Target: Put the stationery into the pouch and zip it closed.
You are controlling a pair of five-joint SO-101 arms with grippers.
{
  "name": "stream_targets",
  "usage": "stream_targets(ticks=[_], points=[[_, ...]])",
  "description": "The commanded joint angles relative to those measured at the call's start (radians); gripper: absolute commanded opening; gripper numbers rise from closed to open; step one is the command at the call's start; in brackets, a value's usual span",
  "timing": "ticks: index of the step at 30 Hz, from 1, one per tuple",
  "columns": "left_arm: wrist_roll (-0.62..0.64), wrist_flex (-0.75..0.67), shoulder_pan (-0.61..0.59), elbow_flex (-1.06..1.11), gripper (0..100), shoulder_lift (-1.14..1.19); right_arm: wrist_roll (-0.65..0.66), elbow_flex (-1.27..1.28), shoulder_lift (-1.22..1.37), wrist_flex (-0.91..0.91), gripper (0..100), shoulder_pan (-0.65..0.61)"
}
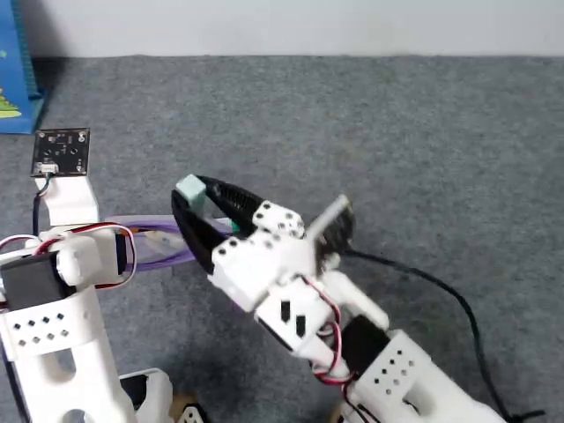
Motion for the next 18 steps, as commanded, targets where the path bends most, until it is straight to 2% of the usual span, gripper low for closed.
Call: stream_targets(ticks=[1, 7, 12, 18], points=[[0.0, -0.028, 0.0, -0.005, 1, 0.0, -0.006, 0.011, -0.061, -0.07, 0.8, -0.031], [0.0, -0.028, 0.0, -0.007, 1, 0.0, -0.009, 0.048, -0.062, -0.079, 0.8, -0.094], [0.0, -0.028, 0.0, -0.005, 1, 0.0, -0.009, 0.06, -0.024, -0.087, 0.8, -0.093], [0.0, -0.023, -0.005, -0.005, 1, 0.0, -0.008, 0.06, 0.165, -0.283, 0.8, -0.091]])
